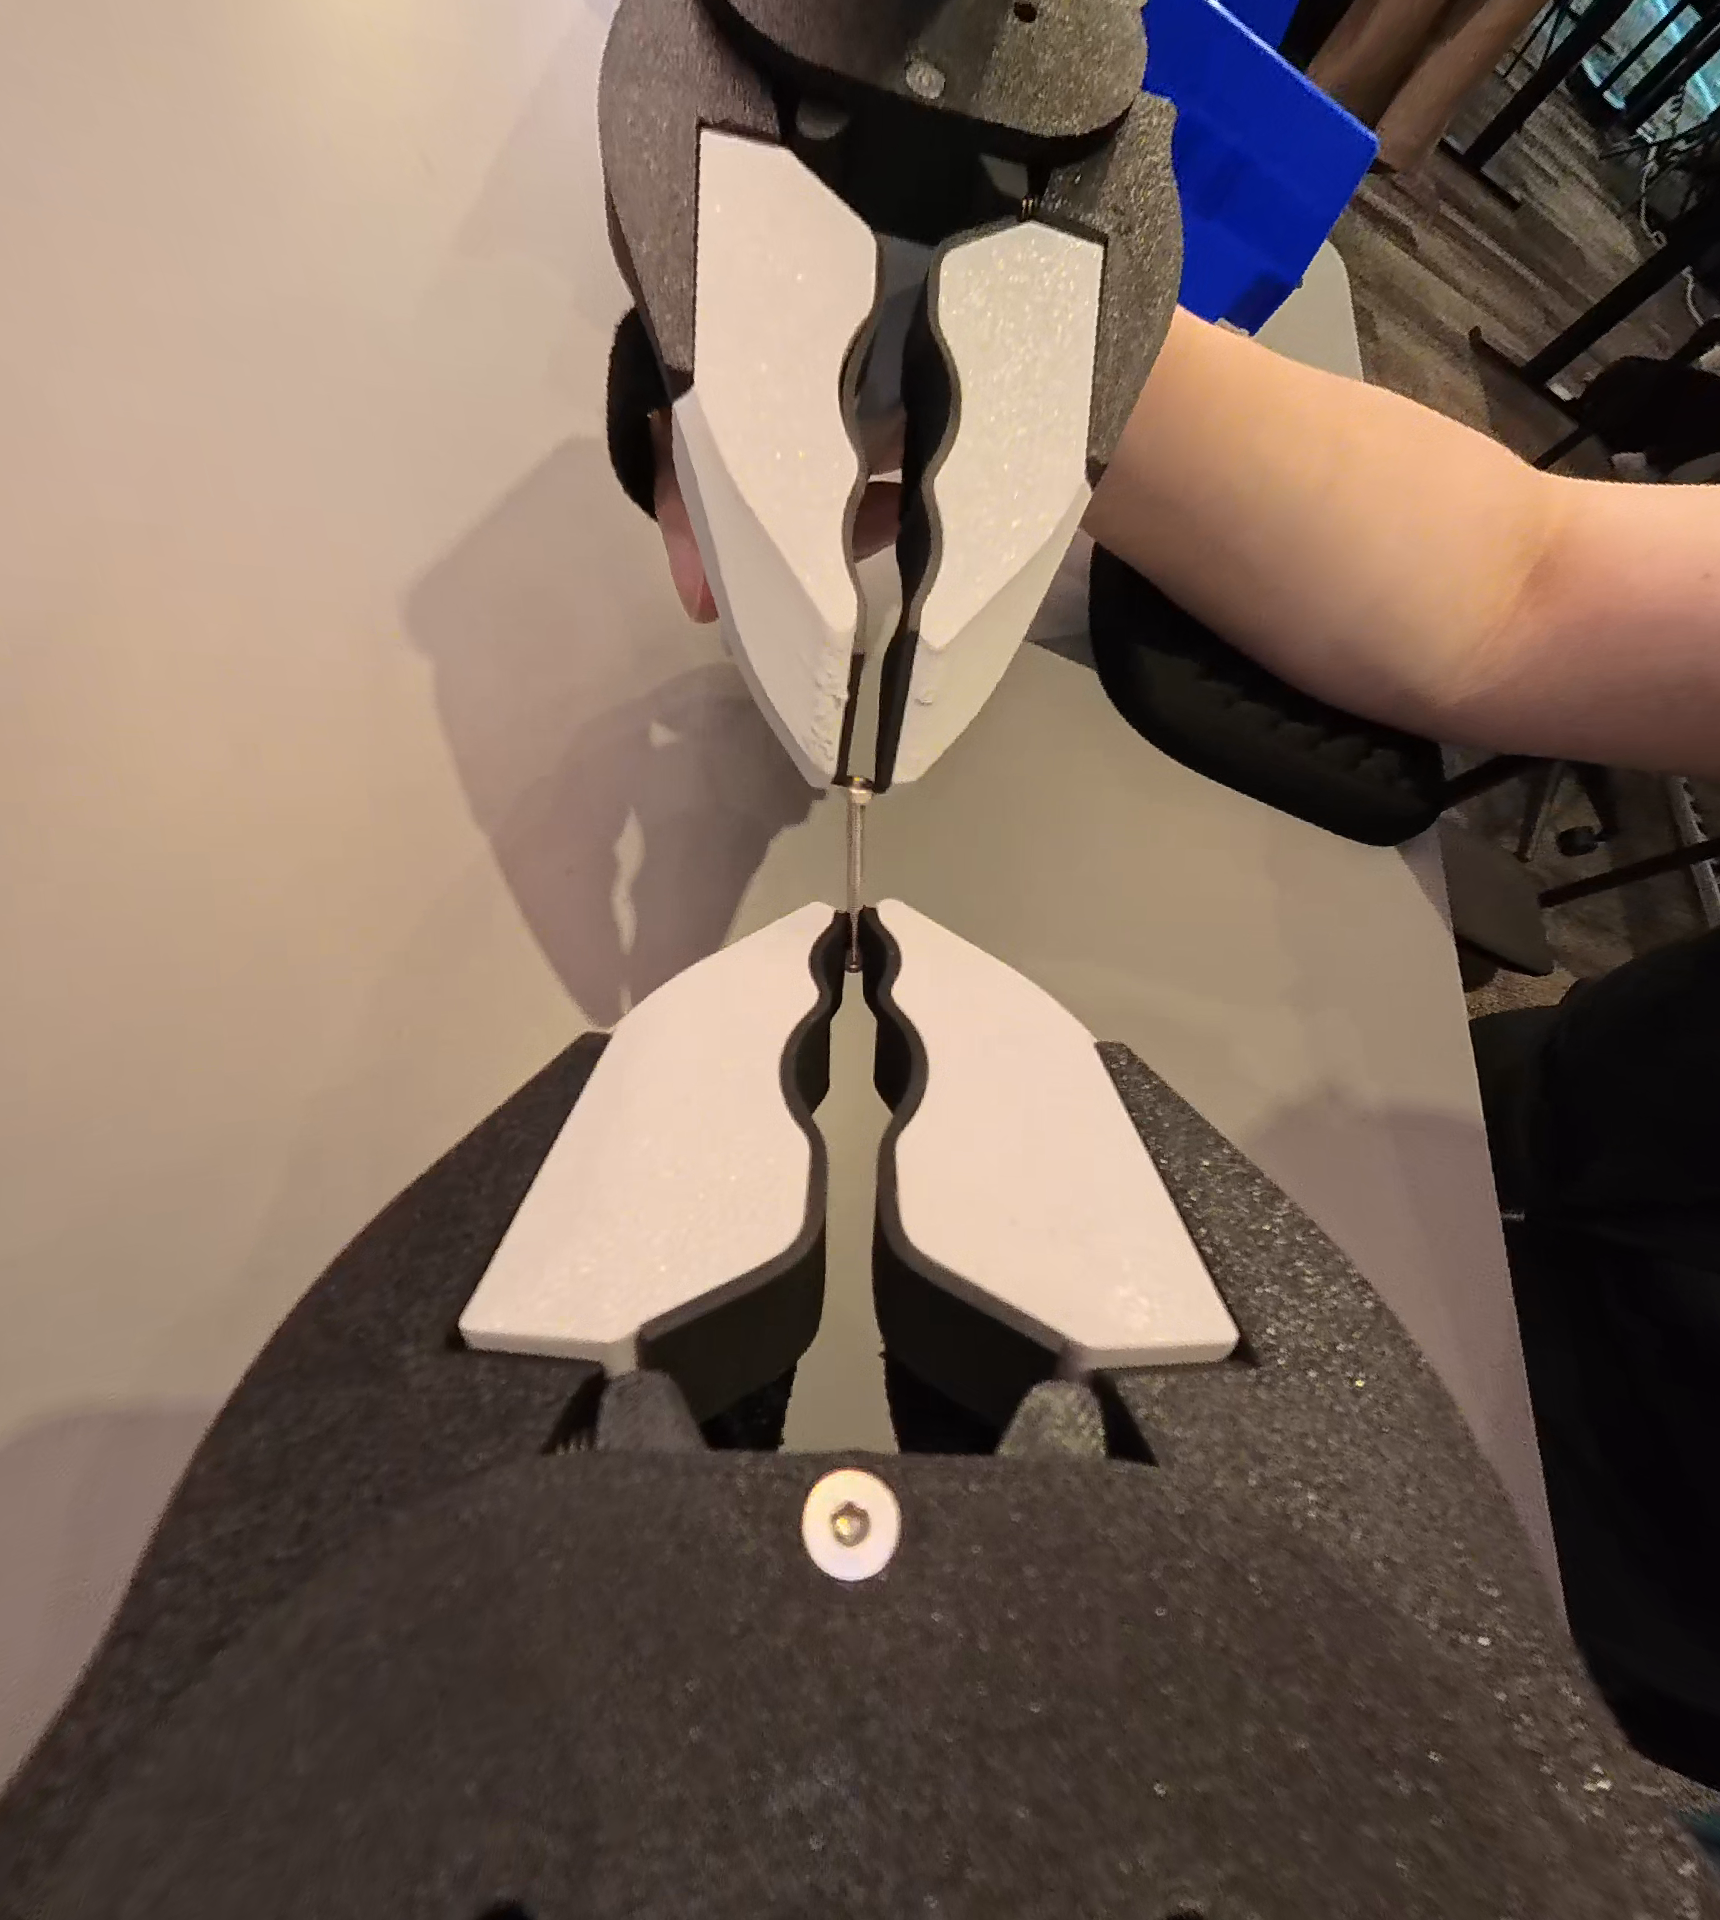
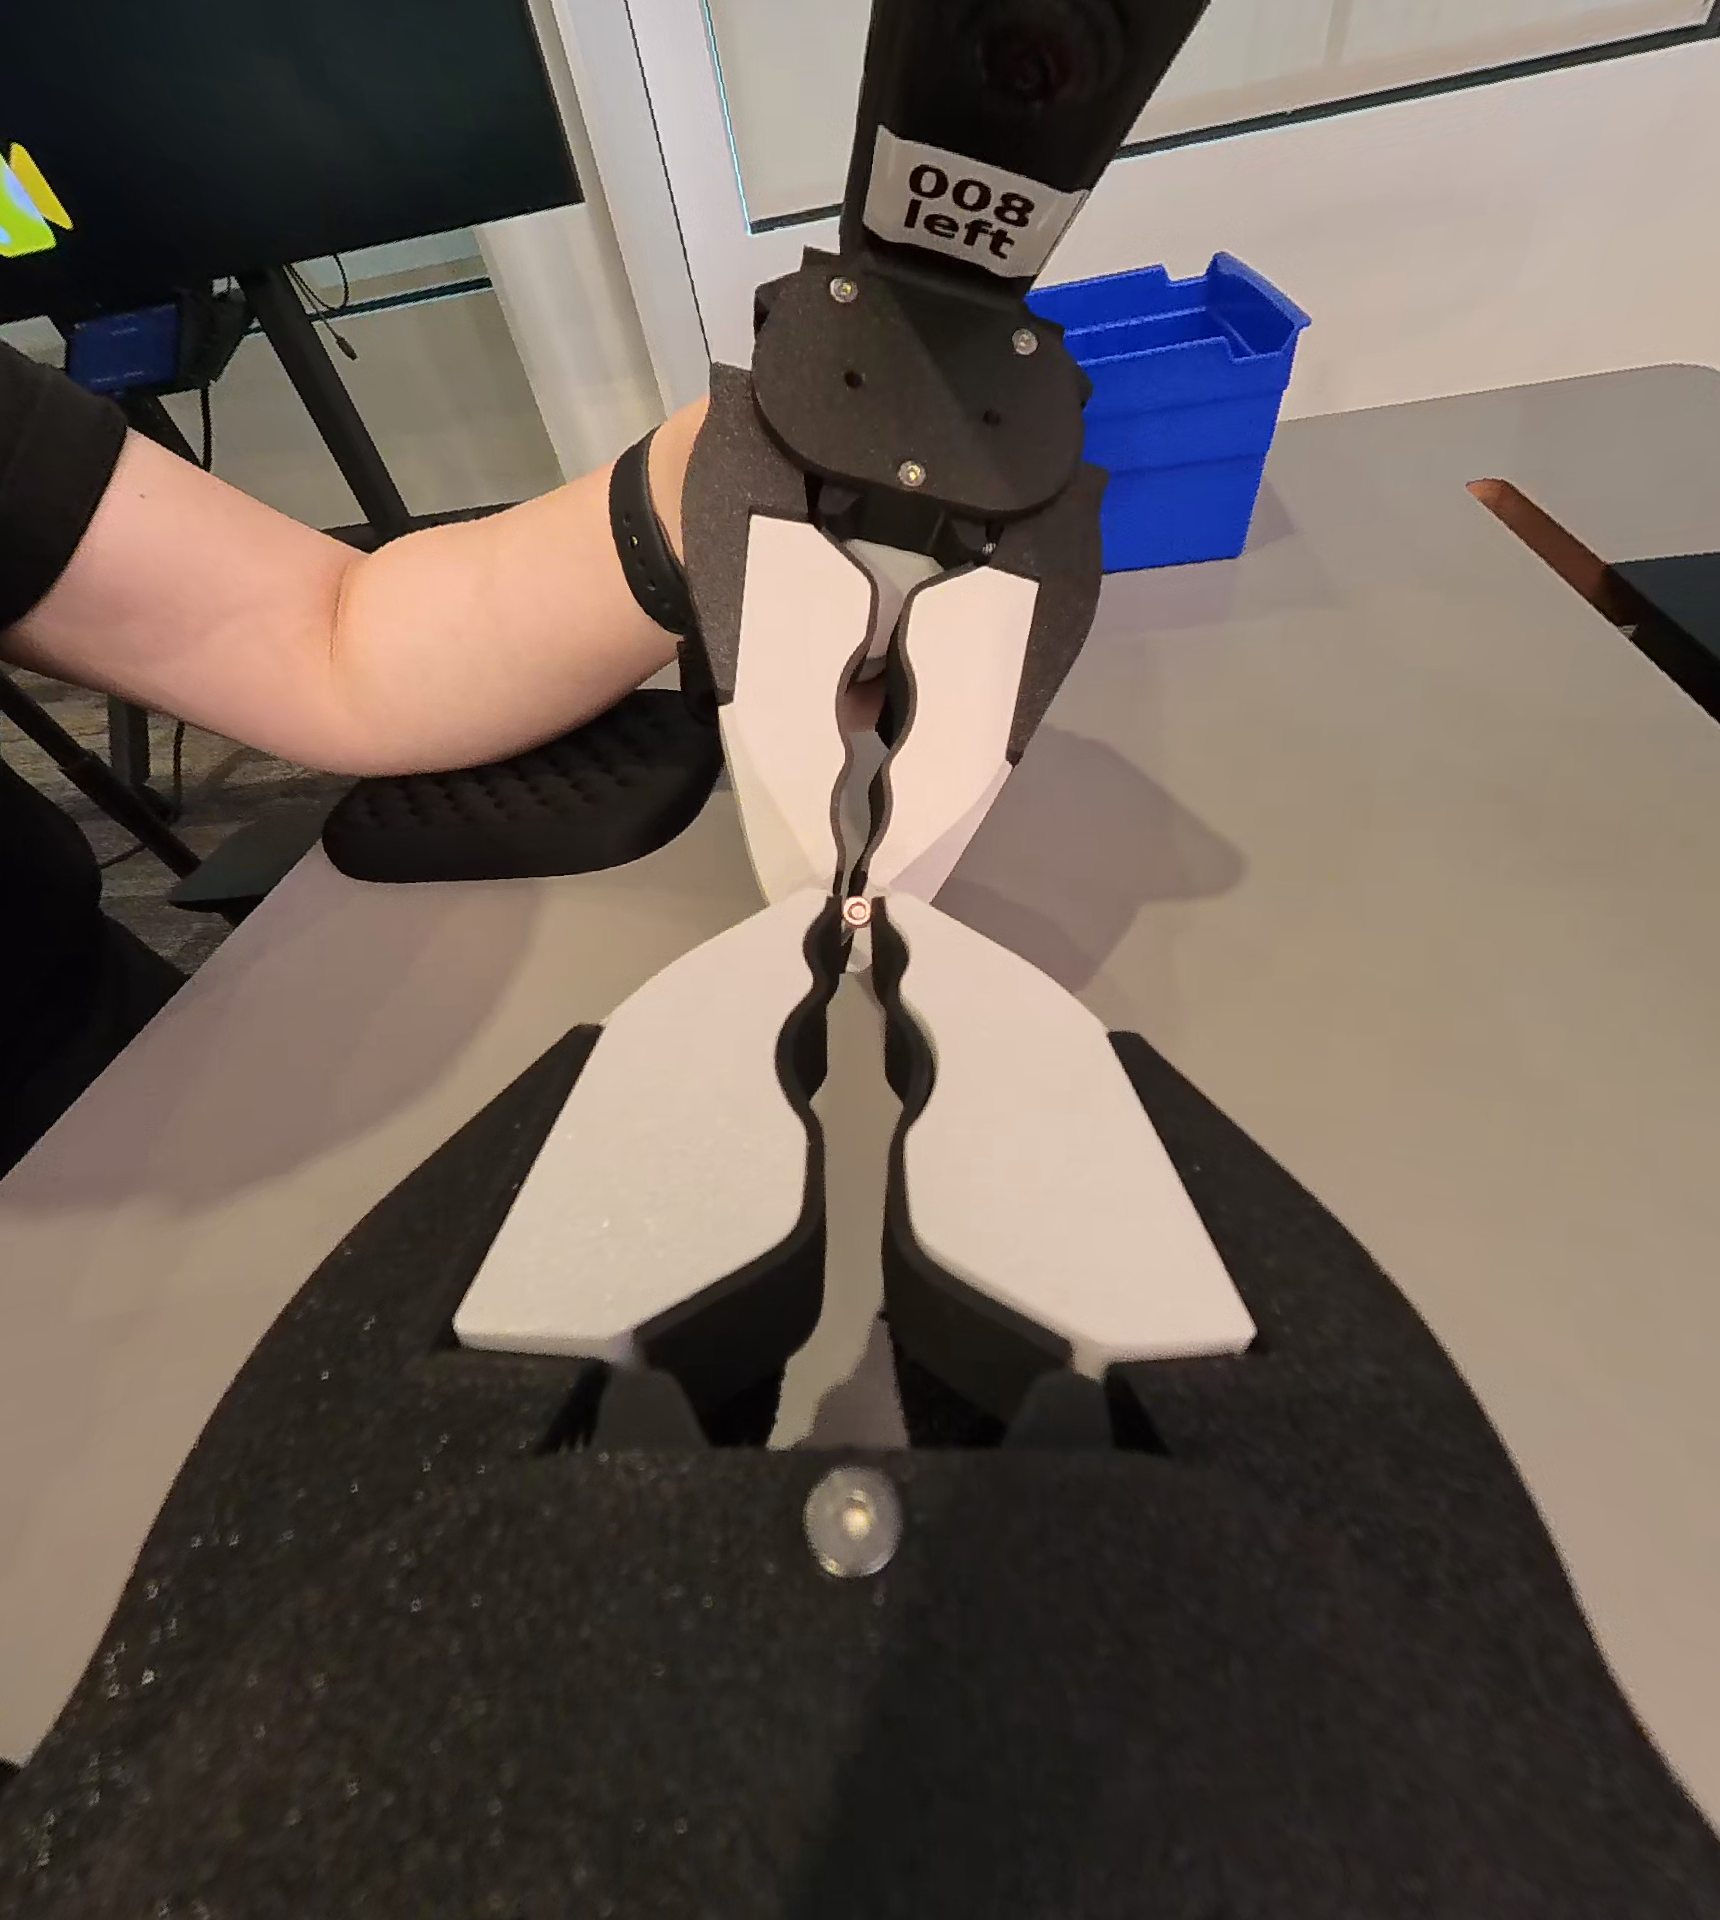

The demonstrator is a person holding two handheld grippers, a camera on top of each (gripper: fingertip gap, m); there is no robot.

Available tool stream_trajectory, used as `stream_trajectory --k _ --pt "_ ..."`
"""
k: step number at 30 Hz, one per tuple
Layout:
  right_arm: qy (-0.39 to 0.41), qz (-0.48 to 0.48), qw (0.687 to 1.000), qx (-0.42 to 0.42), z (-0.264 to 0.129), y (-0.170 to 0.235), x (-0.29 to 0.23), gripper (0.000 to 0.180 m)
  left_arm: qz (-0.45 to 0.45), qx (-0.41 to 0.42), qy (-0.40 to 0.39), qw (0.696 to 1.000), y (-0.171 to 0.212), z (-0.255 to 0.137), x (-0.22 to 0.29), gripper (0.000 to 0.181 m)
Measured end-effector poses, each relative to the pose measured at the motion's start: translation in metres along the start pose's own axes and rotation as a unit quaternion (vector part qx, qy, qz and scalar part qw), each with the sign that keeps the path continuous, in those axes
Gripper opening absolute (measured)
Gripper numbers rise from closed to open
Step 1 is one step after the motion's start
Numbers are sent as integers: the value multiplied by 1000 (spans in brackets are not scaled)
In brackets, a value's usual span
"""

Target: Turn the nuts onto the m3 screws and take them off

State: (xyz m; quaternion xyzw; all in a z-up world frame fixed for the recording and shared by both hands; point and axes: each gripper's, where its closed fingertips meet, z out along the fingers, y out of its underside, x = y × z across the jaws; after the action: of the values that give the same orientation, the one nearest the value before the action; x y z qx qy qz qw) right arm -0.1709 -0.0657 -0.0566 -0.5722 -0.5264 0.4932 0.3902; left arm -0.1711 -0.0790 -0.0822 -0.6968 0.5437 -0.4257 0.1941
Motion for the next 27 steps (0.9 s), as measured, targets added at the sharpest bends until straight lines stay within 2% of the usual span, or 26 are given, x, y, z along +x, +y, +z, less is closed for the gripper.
stream_trajectory --k 6,21,27 --pt "2 6 1000 6 0 -3 1 5 2 7 -1 1000 -2 -2 0 2" --pt "70 81 994 19 6 -7 27 5 -22 9 -96 995 -6 -11 -28 2" --pt "93 82 992 24 7 -10 33 5 -24 15 -116 993 -8 -15 -34 2"
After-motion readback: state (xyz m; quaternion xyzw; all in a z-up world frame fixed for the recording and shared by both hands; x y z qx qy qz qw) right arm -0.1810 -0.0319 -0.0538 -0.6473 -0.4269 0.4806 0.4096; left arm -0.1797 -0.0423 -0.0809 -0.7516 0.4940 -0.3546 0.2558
